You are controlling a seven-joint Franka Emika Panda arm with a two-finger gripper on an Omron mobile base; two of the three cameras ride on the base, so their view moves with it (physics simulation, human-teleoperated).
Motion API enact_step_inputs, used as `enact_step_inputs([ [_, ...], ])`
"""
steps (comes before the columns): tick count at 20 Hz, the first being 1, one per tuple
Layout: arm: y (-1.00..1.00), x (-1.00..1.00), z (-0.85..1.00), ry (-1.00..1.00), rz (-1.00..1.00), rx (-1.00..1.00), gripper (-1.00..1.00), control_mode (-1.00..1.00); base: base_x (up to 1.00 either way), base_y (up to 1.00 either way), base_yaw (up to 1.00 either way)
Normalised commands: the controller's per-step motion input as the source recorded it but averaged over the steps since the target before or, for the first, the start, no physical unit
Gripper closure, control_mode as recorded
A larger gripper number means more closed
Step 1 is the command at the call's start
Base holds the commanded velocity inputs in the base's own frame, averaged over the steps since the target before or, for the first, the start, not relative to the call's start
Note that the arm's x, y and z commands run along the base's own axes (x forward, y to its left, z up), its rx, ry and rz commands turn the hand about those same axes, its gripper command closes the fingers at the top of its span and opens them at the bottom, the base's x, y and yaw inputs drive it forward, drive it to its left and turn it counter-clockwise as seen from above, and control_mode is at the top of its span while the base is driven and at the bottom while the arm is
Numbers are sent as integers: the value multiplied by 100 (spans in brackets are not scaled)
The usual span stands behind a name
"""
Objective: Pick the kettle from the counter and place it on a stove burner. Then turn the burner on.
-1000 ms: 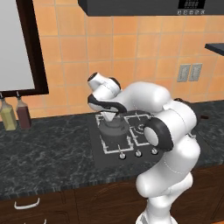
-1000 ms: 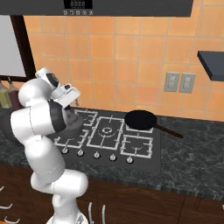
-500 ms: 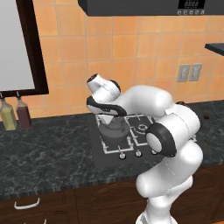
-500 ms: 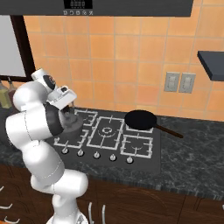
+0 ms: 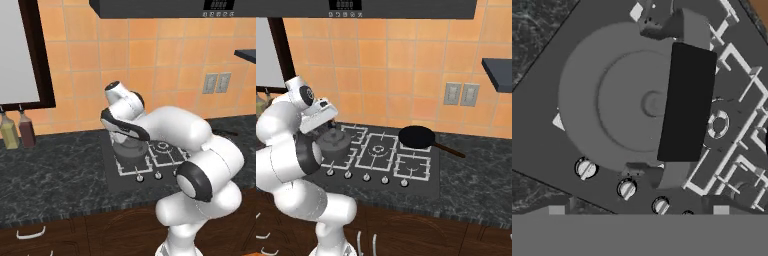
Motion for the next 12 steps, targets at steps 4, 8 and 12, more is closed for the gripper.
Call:
enact_step_inputs([
  [4,-53,-100,17,-13,-32,31,-100,-100,0,0,0],
  [8,-36,-100,-72,2,-38,20,-100,-100,0,0,0],
  [12,0,-80,-100,12,-26,15,-100,-100,0,0,0],
])
